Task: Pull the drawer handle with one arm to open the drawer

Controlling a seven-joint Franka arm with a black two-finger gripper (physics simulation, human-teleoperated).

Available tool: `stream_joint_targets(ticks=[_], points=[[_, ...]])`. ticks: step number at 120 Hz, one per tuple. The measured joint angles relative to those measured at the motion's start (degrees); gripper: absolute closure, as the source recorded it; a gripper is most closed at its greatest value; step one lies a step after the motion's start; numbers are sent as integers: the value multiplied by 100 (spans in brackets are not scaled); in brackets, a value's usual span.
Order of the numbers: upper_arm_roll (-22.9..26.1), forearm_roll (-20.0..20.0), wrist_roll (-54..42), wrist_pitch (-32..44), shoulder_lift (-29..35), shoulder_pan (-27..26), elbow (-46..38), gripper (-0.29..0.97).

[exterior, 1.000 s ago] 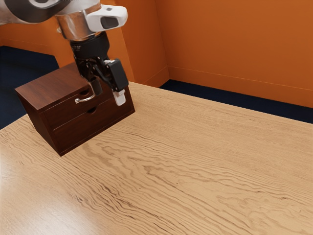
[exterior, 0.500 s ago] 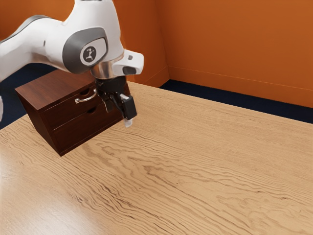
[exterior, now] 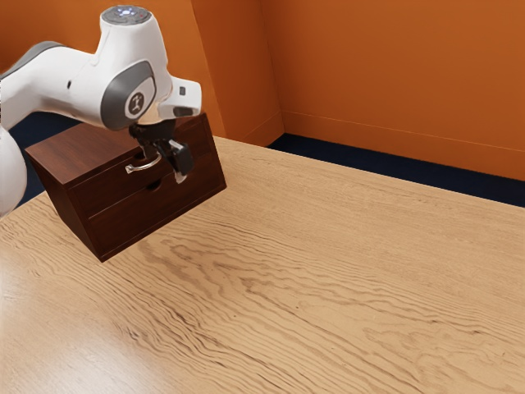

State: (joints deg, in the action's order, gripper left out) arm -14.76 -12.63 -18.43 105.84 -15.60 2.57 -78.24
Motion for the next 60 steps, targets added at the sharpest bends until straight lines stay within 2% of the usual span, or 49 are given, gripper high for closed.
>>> stream_joint_targets(ticks=[17,60], points=[[-88,83,-45,-114,-375,83,346,0],[-342,105,-237,-204,-680,104,660,0]])
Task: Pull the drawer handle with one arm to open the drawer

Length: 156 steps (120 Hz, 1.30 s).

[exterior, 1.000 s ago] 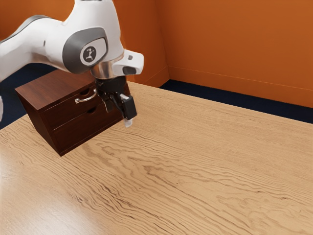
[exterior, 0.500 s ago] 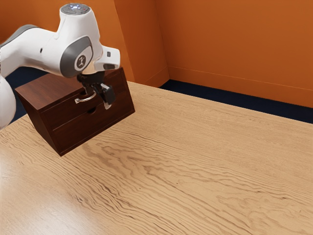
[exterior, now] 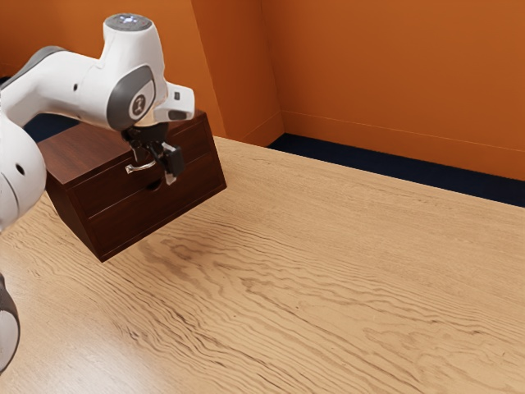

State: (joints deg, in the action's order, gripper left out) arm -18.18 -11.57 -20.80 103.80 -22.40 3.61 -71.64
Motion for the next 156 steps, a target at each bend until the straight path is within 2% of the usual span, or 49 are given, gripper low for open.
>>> stream_joint_targets(ticks=[23,93,126,149,156], points=[[-128,2,-106,110,-352,-1,294,0],[-211,137,-281,354,-616,20,333,-1],[-205,280,-323,262,-584,2,292,0],[-206,372,-343,200,-420,-85,234,10],[-191,379,-345,196,-342,-103,130,8]])
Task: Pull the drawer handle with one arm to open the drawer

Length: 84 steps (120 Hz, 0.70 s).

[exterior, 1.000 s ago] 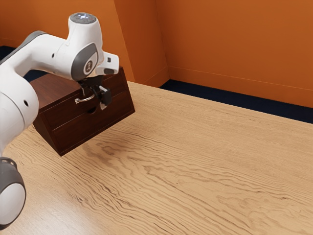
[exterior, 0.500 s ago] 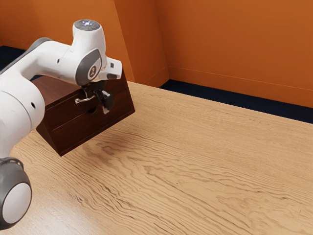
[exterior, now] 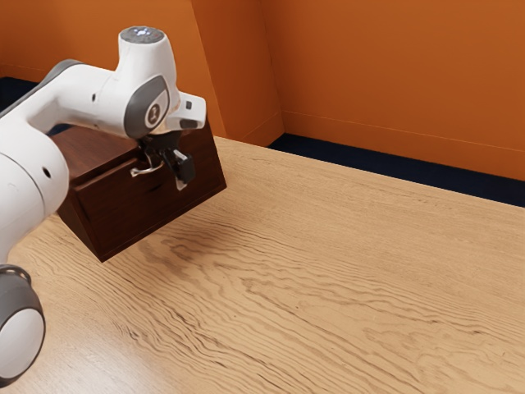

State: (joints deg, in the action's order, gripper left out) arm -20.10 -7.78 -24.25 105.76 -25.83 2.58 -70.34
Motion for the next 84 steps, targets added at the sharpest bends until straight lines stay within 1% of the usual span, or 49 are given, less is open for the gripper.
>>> stream_joint_targets(ticks=[22,39,62,84], points=[[18,15,0,12,199,-73,-273,4],[19,18,10,-2,320,-226,-393,4],[36,21,27,-28,475,-305,-604,3],[47,19,55,-39,574,-408,-715,5]])
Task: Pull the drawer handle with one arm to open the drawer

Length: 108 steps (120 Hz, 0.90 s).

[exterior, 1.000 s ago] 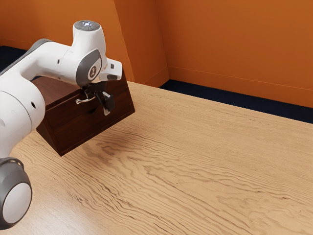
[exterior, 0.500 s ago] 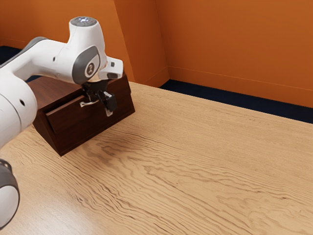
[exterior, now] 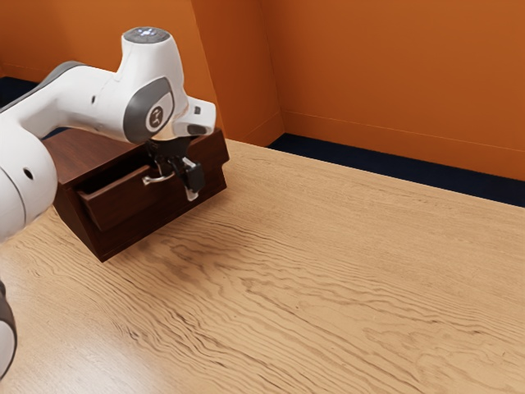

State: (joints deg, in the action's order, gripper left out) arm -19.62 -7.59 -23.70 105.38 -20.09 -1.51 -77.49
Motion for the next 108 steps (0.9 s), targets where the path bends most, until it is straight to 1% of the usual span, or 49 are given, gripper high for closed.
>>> stream_joint_targets(ticks=[51,75,92,108], points=[[336,-44,98,-51,268,10,-288,8],[399,-60,156,-93,375,-19,-362,9],[482,-70,223,-112,461,-43,-479,7],[576,-70,307,-126,543,-37,-561,8]])
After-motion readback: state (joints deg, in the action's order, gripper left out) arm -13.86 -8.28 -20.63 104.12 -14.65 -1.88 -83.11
